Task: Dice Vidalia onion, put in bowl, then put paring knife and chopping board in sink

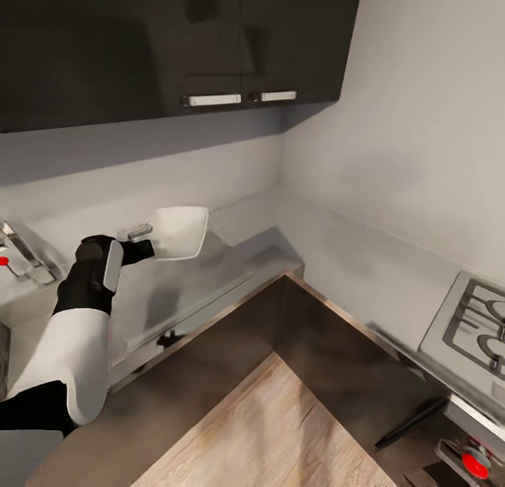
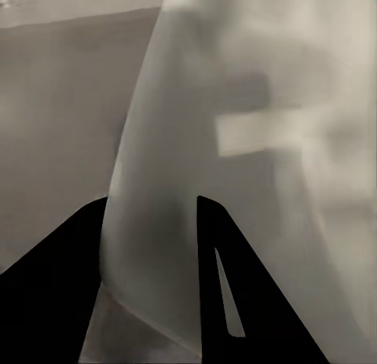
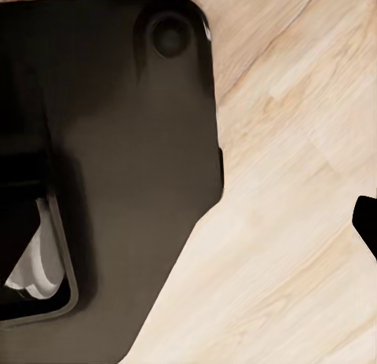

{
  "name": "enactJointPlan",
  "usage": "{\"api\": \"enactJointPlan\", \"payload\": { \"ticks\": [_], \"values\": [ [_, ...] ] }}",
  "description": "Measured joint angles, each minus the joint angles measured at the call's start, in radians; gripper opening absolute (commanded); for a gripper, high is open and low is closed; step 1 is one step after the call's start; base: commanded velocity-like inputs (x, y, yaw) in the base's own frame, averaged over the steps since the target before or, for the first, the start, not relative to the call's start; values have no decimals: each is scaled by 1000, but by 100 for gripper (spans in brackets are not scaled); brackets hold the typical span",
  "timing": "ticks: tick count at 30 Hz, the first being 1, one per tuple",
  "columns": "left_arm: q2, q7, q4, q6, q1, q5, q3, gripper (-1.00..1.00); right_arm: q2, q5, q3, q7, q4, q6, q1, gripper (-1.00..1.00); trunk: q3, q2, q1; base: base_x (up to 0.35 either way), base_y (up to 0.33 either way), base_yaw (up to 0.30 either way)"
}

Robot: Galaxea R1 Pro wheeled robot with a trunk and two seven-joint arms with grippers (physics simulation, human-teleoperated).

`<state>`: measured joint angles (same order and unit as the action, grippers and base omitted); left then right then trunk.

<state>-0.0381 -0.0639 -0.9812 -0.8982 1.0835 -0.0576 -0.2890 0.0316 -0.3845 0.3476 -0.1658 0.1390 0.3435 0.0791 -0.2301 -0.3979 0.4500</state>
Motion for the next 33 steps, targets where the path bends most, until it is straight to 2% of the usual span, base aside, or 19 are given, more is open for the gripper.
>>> {"api": "enactJointPlan", "payload": {
  "ticks": [4, 9, 12, 22, 25, 33],
  "values": [
    [0, -1, -20, -39, 0, 0, 2, -100, 0, -1, 0, -32, 32, 2, 0, 100, -1, 0, 0, -322, 43, 275],
    [0, -1, -26, -50, 0, 0, 2, -100, -3, 0, 0, -65, 90, 4, 0, 100, -1, 0, 0, -322, 8, 277],
    [1, -1, -19, -52, 0, 1, 2, -100, -15, 1, 0, -82, 139, 4, 0, 100, -1, 0, 0, -322, 1, 207],
    [8, 0, 22, -50, -1, -1, 5, -100, -43, 1, 0, -89, 333, 4, 1, 100, -1, 0, 0, -329, 6, 23],
    [4, 0, 53, -46, -1, 3, 3, -100, -67, 3, -1, -89, 409, 14, 1, 100, -1, 0, 0, -330, 106, 0],
    [-21, 0, 69, -45, -1, 5, 1, -100, -72, 3, -2, -88, 452, 44, 1, 100, -1, 0, 0, -324, 140, 10]
  ]
}}
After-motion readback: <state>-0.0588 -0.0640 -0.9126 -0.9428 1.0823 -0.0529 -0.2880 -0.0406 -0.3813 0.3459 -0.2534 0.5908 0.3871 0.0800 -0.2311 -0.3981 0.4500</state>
